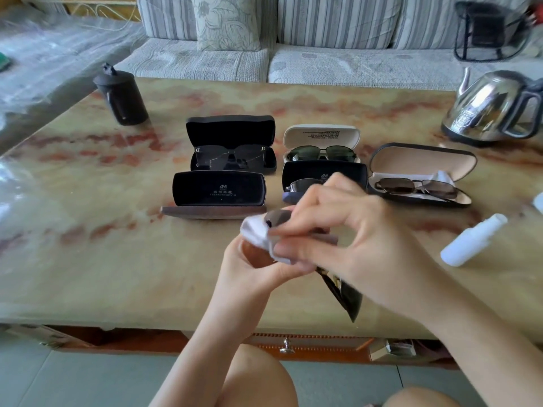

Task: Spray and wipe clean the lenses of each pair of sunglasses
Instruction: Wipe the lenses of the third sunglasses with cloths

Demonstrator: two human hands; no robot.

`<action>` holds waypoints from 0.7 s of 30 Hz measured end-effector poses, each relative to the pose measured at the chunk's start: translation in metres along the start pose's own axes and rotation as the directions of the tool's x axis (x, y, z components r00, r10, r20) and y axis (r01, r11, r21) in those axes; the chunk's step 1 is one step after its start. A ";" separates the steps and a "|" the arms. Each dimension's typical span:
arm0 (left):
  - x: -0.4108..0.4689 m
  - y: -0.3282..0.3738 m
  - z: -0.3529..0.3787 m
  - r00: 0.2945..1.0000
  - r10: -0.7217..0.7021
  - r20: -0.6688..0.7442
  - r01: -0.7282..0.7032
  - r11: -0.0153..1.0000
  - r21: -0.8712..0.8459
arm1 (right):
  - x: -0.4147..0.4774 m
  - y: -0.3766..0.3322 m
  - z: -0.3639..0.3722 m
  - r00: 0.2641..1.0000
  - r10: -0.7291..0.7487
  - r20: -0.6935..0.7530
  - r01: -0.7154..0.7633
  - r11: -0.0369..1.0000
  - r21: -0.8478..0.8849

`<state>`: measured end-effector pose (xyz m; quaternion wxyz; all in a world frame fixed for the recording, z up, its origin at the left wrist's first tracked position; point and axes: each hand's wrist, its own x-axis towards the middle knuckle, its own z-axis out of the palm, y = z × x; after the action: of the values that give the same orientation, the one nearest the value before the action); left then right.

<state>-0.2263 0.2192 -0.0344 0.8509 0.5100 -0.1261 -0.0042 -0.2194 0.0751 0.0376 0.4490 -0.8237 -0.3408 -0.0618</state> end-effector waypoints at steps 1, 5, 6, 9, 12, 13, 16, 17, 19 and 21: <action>-0.001 -0.001 0.000 1.000 0.010 -0.005 -0.010 1.000 0.017 | 0.001 0.001 0.004 1.000 -0.023 -0.001 0.023 0.998 -0.059; -0.004 -0.003 0.001 1.000 -0.015 -0.022 0.015 1.000 0.015 | 0.011 0.014 -0.002 0.993 0.058 -0.099 -0.066 0.994 -0.089; -0.005 -0.003 0.002 1.000 -0.021 -0.007 0.021 1.000 0.018 | 0.012 0.016 -0.005 0.990 0.073 -0.121 -0.083 0.993 -0.083; -0.006 -0.002 0.003 0.999 -0.031 0.009 0.031 0.999 0.017 | 0.004 0.014 -0.003 0.996 0.051 -0.072 -0.059 0.992 -0.112; -0.004 -0.002 0.003 1.000 -0.018 -0.003 0.018 0.999 0.031 | 0.004 0.011 0.001 0.997 0.032 -0.069 -0.041 0.989 -0.139; -0.004 -0.002 0.003 1.000 -0.017 -0.005 0.017 1.000 0.024 | 0.006 0.013 0.000 0.993 0.042 -0.108 -0.057 0.988 -0.142; -0.004 -0.001 0.004 1.000 -0.015 0.004 0.015 1.000 0.025 | 0.004 0.018 -0.007 0.984 0.055 -0.168 -0.076 0.989 -0.124; -0.005 -0.002 0.003 1.000 -0.014 0.008 0.014 1.000 0.024 | 0.000 0.016 -0.007 0.989 0.036 -0.146 -0.055 0.990 -0.126; -0.005 -0.003 0.002 1.000 -0.016 -0.008 0.016 1.000 0.004 | -0.008 0.011 -0.005 0.995 0.000 -0.099 -0.013 0.990 -0.139; -0.005 -0.002 0.001 0.999 -0.022 -0.027 0.022 1.000 -0.021 | -0.010 0.008 -0.003 0.996 -0.026 -0.088 0.013 0.988 -0.154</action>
<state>-0.2310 0.2175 -0.0369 0.8576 0.5027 -0.1089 -0.0078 -0.2211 0.0650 0.0294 0.3987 -0.8487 -0.3225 -0.1292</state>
